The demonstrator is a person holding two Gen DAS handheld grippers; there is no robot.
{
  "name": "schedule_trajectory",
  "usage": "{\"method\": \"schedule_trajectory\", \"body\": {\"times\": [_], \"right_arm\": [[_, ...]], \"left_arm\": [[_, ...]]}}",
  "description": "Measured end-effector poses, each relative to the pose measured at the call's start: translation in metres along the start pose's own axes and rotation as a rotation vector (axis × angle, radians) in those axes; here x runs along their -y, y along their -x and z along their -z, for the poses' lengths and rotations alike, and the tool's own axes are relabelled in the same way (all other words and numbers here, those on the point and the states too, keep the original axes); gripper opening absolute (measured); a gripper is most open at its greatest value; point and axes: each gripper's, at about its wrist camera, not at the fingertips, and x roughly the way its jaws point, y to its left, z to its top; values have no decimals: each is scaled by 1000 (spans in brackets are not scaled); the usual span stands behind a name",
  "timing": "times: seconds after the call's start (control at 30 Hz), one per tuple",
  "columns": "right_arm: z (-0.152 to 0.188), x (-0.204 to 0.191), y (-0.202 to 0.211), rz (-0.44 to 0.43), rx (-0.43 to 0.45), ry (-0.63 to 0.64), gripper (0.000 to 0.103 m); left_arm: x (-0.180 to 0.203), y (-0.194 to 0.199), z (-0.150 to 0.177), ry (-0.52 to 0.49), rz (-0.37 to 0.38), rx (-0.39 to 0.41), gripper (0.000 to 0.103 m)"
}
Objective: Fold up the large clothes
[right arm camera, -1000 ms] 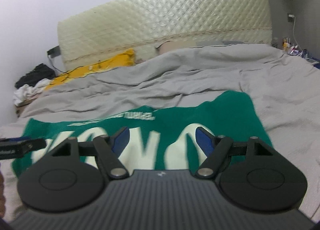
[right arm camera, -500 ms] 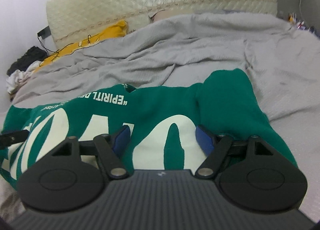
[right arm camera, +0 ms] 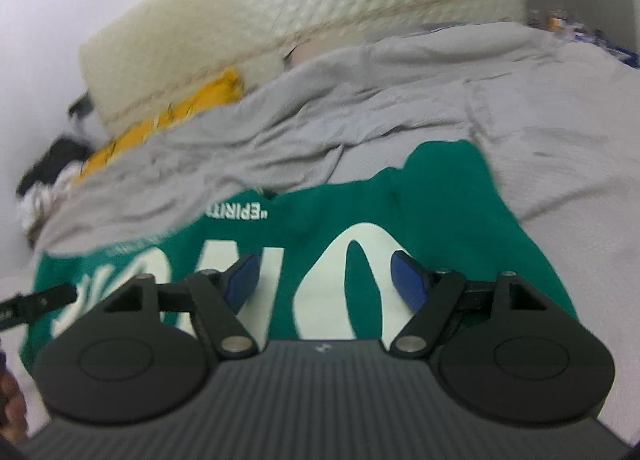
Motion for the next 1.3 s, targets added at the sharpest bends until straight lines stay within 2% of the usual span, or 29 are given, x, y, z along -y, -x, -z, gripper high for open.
{"method": "schedule_trajectory", "body": {"times": [0.07, 0.13, 0.27, 0.37, 0.4, 0.43, 0.47, 0.57, 0.73, 0.87, 1.0, 1.07, 1.17, 1.3], "right_arm": [[5, -4, 16, 3, 19, -44, 81], [10, -10, 29, 15, 33, -51, 81], [19, -15, 46, -3, 14, -67, 81], [30, -9, 54, -4, -10, -131, 81], [35, -6, 56, -5, -18, -160, 85], [38, -2, 56, -8, -30, -193, 99], [41, 2, 53, -20, -47, -231, 103], [47, 18, 42, -68, -109, -372, 103], [62, 51, 12, -249, -158, -678, 103], [73, 63, -17, -271, -171, -822, 103], [66, 63, -26, -353, -126, -879, 103], [62, 62, -23, -406, -93, -891, 103], [57, 57, -20, -470, -50, -877, 103], [54, 47, -20, -482, -35, -820, 103]], "left_arm": [[5, 25, -1, -13, -8, 58, 92], [9, 41, -1, -23, -12, 72, 92], [14, 61, 7, 20, 47, 15, 92], [15, 68, 21, 60, 76, -39, 92], [15, 69, 25, 72, 79, -55, 92], [14, 70, 28, 86, 84, -71, 92], [13, 70, 31, 102, 92, -87, 92], [6, 66, 38, 174, 130, -132, 92], [-10, 52, 48, 317, 174, -210, 93], [-26, 43, 56, 445, 210, -266, 95], [-44, 32, 64, 559, 226, -314, 98], [-49, 25, 68, 580, 211, -348, 99], [-56, 12, 74, 635, 231, -380, 100], [-72, -7, 82, 775, 257, -349, 100]]}}
